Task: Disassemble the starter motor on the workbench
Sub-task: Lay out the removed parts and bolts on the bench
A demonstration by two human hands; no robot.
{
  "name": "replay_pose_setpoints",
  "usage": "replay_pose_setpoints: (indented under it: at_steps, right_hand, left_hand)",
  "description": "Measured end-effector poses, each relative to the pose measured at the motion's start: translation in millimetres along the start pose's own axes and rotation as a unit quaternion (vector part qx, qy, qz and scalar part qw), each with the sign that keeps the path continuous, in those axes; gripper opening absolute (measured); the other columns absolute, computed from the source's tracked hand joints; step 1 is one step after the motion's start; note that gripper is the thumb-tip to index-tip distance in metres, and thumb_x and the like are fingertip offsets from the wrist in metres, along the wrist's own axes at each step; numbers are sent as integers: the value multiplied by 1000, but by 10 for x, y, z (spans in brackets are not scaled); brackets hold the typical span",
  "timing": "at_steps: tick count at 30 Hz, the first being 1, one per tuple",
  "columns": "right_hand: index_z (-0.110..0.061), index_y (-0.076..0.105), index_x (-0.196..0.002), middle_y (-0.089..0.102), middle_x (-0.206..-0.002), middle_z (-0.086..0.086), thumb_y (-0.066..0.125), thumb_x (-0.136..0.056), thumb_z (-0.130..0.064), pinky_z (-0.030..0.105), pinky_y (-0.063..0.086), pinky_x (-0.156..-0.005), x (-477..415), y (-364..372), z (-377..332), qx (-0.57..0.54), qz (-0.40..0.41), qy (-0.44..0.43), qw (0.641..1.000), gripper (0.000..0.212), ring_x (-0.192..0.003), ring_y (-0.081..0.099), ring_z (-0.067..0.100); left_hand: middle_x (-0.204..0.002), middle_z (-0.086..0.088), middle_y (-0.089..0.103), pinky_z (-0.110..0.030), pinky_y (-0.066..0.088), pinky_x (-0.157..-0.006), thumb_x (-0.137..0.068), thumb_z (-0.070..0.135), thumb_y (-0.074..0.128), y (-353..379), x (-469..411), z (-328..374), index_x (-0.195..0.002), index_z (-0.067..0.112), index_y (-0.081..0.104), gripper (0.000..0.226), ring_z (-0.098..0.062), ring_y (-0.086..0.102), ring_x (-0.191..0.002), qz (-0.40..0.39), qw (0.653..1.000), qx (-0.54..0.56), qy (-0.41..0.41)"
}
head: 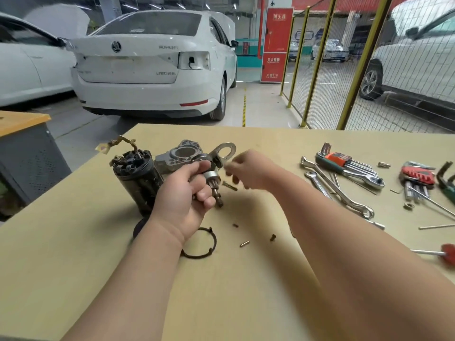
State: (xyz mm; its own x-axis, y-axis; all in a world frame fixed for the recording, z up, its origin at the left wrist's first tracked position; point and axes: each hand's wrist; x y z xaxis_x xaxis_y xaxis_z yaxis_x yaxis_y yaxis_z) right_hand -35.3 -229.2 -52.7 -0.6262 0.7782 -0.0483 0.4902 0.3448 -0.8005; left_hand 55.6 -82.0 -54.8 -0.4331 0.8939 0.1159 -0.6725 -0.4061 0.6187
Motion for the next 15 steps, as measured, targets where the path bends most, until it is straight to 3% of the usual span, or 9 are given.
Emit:
replay_pose_setpoints:
  at_steps: [3,6,11,15]
  right_hand:
    - [-7,69,-82,68,-72,7,49,-88,-17,27,47,-52,6,-101,171,-36,60,44,997,24,-56,56,21]
    - [-5,69,-93,70,-86,13,45,-88,-18,37,55,-72,52,-104,334,78,68,60,993,28,-77,63,28]
    - [-16,66,-91,64,-83,4,52,-88,-38,28,44,-62,59,60,164,208,47,7,977,27,-73,58,27]
    - [-11,61,-84,49,-71,2,51,-86,-19,29,43,-60,81,219,75,305,7,20,952,13,-63,52,24]
  left_hand:
    - [-52,5,41,-16,28,-35,-98,14,39,-4,-8,4,-89,12,62,24,-8,26,-34,21,1000,-6,-3]
    - [-50,7,35,-15,30,-36,-100,16,38,18,15,-36,-88,14,61,25,-7,27,-34,23,998,-44,-32]
    - [-47,7,26,-17,35,-39,-99,27,46,97,80,-117,-84,14,59,24,-8,32,-39,15,994,-85,-74]
    - [-56,2,44,-17,44,-40,-98,39,47,134,142,-152,-85,11,63,35,-11,45,-45,-1,989,-47,-142]
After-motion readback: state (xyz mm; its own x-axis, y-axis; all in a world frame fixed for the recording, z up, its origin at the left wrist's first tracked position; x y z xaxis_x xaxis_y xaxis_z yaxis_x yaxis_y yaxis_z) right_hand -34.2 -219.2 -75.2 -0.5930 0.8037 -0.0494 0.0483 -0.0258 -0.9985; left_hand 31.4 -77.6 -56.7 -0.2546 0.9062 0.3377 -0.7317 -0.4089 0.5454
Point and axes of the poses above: each hand's wrist, its own x-axis away from the middle knuckle, its own y-axis out of the palm, z = x × y
